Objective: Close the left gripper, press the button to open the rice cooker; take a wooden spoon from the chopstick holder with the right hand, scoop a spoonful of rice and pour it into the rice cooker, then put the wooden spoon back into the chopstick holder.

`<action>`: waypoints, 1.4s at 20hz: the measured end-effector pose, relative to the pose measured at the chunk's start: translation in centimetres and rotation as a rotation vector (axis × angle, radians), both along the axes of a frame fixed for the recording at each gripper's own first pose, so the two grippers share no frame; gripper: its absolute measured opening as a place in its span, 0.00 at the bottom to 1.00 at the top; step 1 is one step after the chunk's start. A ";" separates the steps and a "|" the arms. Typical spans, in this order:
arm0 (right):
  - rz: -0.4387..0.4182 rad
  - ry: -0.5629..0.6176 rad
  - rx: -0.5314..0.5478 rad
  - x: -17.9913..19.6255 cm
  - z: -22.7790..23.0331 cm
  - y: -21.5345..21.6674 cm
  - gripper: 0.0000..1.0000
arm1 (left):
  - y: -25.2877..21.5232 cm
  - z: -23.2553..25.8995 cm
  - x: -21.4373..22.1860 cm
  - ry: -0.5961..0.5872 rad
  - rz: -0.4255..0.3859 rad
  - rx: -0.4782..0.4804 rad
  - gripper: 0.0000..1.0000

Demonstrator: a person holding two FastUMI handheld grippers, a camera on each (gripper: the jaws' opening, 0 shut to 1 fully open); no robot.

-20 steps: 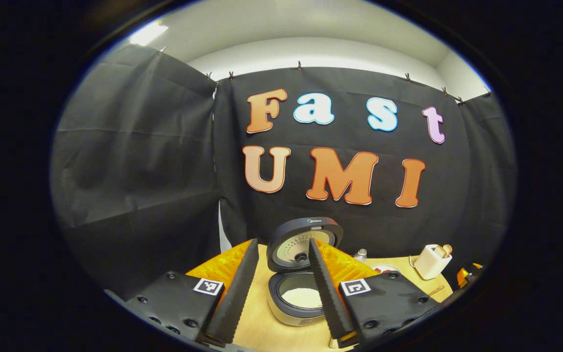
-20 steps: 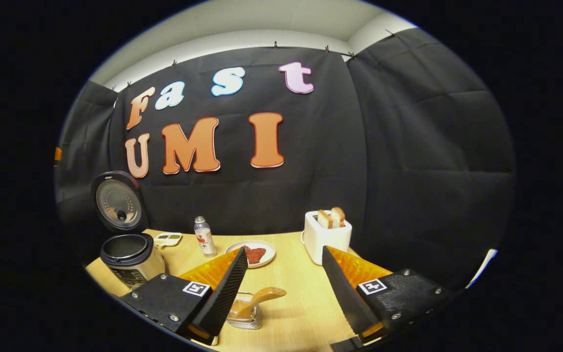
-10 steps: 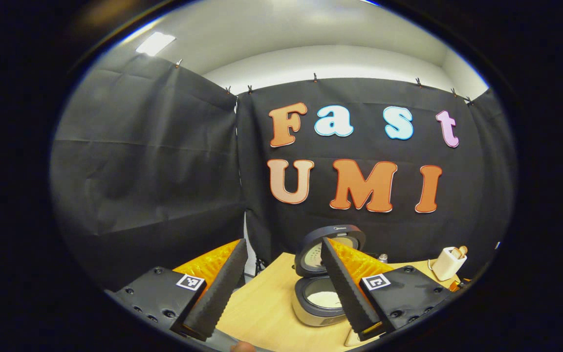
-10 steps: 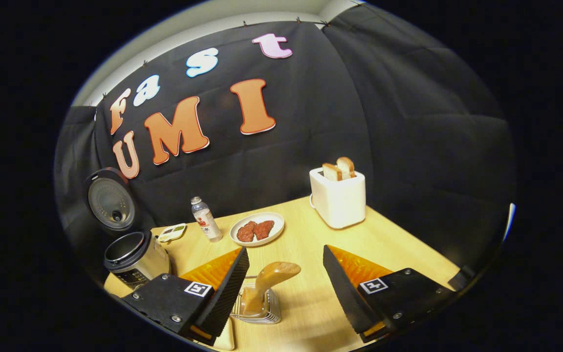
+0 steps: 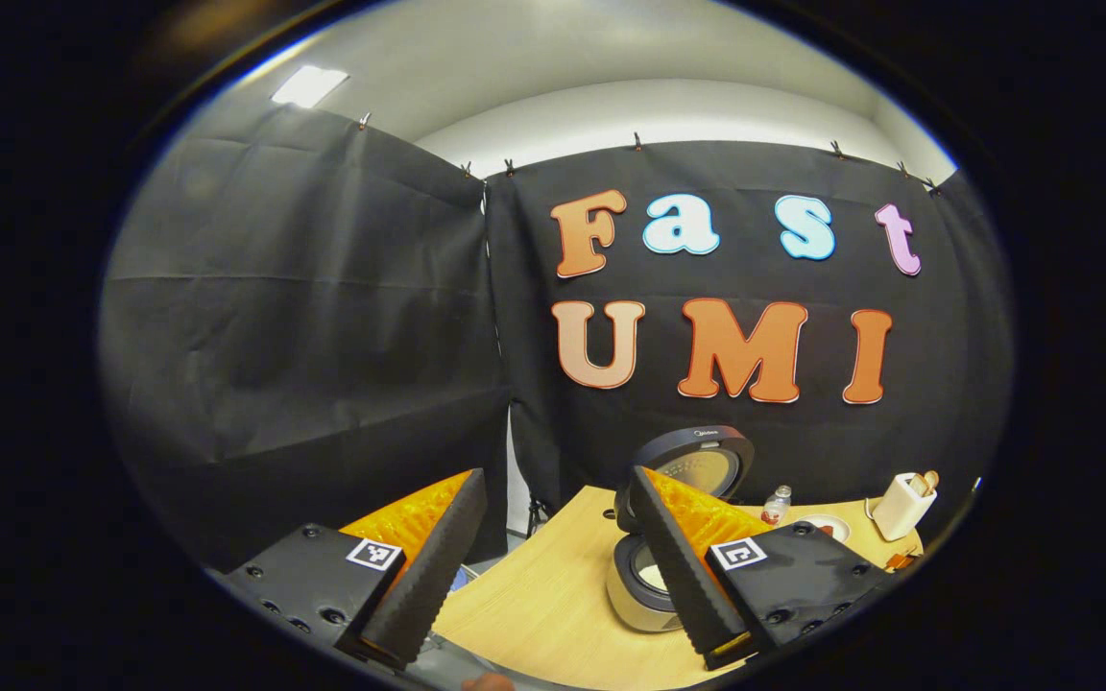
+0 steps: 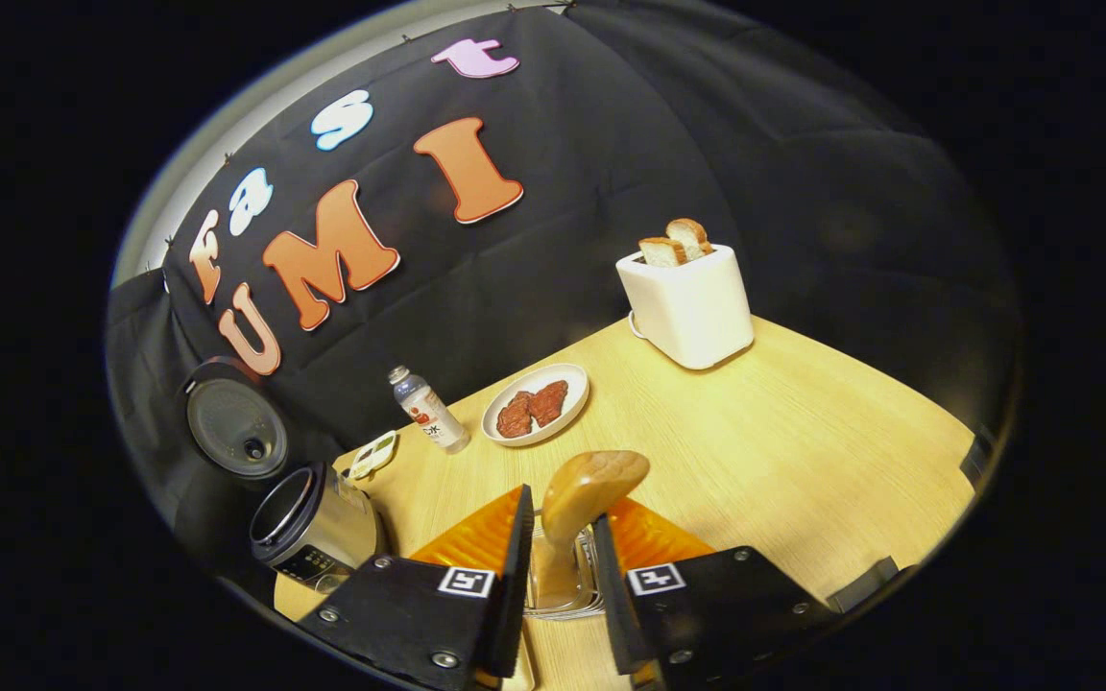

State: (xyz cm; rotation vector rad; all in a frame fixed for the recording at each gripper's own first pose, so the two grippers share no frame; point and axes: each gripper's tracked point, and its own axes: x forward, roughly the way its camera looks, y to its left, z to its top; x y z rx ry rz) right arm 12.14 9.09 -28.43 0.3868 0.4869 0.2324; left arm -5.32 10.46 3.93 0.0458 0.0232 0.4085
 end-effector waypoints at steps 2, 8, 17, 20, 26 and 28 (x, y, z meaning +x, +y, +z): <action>-0.001 0.016 0.032 -0.2 0.2 0.5 0.22 | 0.5 -0.2 0.8 0.008 -0.010 -0.004 0.99; -0.011 -0.006 -0.051 -0.2 1.2 1.1 0.02 | 1.8 0.5 2.9 -0.004 -0.064 -0.011 0.99; -0.045 -0.194 -0.255 -2.1 11.2 2.8 0.02 | 3.2 1.6 5.7 -0.027 -0.170 -0.020 0.99; -0.040 -0.238 -0.227 -4.0 14.5 4.4 0.02 | 3.4 2.0 6.7 -0.035 -0.213 -0.006 1.00; -0.023 -0.255 -0.180 -8.8 15.1 8.8 0.02 | 4.2 1.9 8.3 -0.035 -0.274 0.005 1.00; -0.016 -0.236 -0.191 -9.9 13.5 9.9 0.02 | 4.4 1.5 8.8 -0.028 -0.293 -0.002 0.99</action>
